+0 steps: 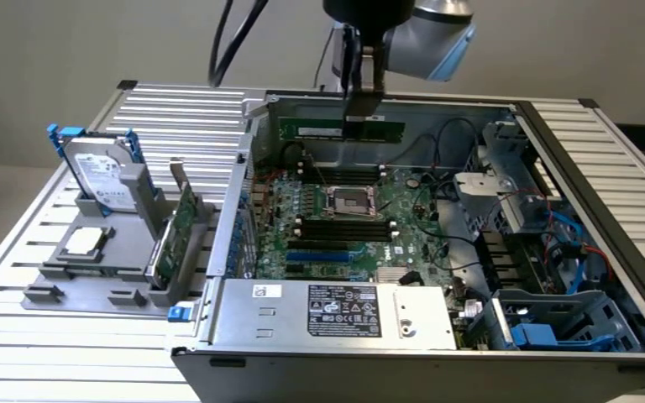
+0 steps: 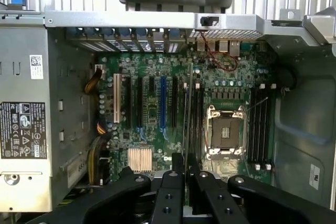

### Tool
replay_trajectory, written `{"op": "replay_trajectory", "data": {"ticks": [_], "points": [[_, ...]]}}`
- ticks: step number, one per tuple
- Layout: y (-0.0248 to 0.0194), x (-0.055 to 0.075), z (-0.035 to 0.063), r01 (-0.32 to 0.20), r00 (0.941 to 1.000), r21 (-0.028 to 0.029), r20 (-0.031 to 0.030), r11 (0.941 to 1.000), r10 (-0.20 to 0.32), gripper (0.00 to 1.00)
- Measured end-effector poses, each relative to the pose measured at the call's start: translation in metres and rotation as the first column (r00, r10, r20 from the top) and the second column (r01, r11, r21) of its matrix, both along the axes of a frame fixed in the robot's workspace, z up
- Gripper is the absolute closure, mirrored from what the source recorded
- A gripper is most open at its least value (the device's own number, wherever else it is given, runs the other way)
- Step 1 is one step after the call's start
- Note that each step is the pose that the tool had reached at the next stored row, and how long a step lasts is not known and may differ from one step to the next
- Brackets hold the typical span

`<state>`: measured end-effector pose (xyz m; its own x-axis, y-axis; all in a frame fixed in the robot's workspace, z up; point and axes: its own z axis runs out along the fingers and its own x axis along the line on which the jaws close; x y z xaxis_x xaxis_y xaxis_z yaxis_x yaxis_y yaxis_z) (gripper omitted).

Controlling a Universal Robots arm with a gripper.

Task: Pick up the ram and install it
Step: 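Pick up the ram and move it above insertion slot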

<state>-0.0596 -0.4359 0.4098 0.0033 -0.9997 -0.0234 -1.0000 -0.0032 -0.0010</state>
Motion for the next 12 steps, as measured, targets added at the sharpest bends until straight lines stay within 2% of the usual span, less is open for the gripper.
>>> {"op": "replay_trajectory", "data": {"ticks": [4,12], "points": [[0.0101,0.004,-0.0035,0.000,1.0000,0.0000,0.0073,1.0000,0.000,0.86],[0.0289,0.015,-0.0176,-0.001,1.0000,-0.0018,0.0077,1.0000,0.001,0.86]]}}
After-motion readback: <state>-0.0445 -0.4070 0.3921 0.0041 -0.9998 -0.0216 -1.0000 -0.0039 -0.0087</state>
